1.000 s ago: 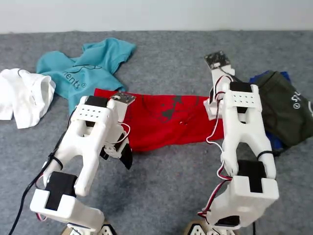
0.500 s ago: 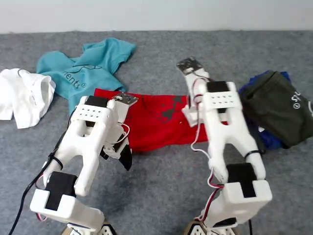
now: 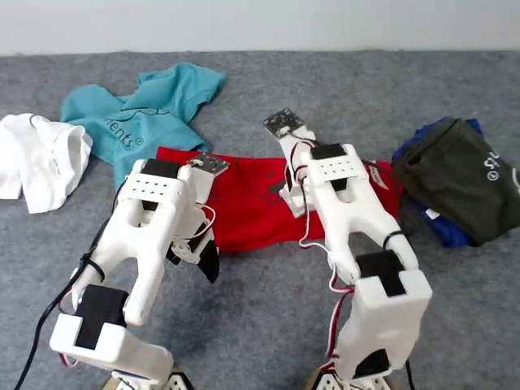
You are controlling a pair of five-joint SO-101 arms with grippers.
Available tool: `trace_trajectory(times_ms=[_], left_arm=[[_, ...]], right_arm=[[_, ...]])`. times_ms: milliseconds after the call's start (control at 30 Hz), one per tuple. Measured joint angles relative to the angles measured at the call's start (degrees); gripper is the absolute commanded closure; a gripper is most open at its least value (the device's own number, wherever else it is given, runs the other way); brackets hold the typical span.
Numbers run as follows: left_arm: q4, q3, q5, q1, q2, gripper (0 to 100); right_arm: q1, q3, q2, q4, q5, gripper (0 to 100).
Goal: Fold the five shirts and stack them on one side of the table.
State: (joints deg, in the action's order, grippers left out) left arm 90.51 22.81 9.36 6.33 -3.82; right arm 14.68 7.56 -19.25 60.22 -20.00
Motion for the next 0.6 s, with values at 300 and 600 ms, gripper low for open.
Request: trace_trajectory(times_ms=[300,600], left_arm=[[0.0,0.0,0.0,0.0,0.0,72],[0.0,0.0,0.0,0.0,0.0,72]], right_arm=[[0.5,-0.1,-1.9,-1.1,0.1,75.6],[-1.6,-0.4,9.3,8.8,0.0,75.7]])
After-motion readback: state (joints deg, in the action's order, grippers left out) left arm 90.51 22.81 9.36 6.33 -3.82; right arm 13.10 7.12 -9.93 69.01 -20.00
